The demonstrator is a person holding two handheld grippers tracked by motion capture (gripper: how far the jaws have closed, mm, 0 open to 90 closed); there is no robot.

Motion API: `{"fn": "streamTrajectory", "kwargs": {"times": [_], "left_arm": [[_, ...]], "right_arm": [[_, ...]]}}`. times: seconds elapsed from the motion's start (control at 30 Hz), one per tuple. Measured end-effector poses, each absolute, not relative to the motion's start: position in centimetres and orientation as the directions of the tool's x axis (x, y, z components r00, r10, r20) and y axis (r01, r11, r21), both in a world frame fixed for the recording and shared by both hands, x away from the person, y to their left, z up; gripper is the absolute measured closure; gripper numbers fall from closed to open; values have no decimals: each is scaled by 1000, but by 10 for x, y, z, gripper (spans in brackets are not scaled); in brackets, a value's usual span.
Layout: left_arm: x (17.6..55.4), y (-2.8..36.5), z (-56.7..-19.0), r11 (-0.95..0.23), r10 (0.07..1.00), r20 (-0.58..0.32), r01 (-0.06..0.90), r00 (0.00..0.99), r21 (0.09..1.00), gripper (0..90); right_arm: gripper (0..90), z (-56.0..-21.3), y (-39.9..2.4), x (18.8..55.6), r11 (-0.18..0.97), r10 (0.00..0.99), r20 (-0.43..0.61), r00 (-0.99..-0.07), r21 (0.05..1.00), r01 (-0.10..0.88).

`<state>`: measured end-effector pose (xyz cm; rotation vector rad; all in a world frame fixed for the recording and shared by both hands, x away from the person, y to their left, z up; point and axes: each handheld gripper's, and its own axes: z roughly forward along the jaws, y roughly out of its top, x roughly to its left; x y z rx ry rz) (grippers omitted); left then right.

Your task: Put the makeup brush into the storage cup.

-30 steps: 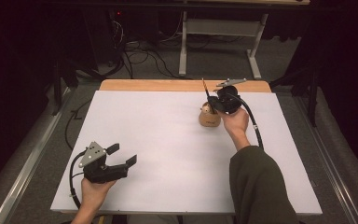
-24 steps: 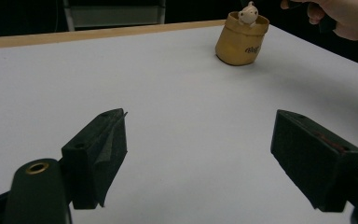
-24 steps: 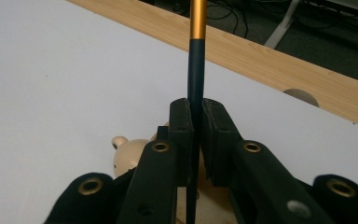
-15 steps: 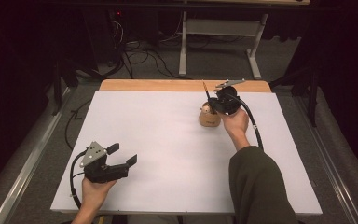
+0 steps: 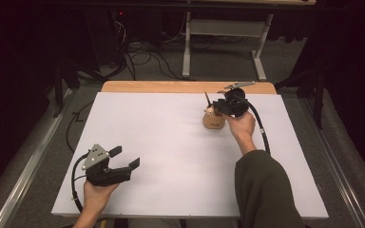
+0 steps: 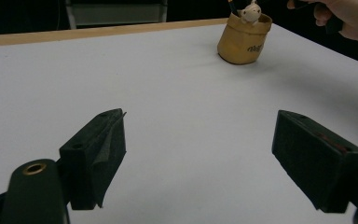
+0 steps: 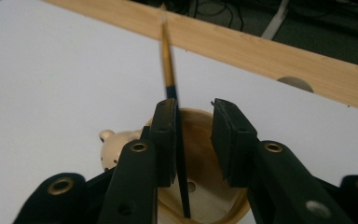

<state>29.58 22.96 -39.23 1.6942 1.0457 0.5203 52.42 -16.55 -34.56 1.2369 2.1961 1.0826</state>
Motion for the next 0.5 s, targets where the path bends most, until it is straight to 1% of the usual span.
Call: {"fn": "streamTrajectory", "kwargs": {"times": [0.07,0.5], "left_arm": [[296,229,-392,-89,838,-143,391,527,916,178],[297,230,-393,-92,841,-141,395,522,914,178]], "right_arm": [[680,-344,-169,521,304,847,34,-530,788,536],[572,-331,-182,506,278,843,38,-536,823,496]]}}
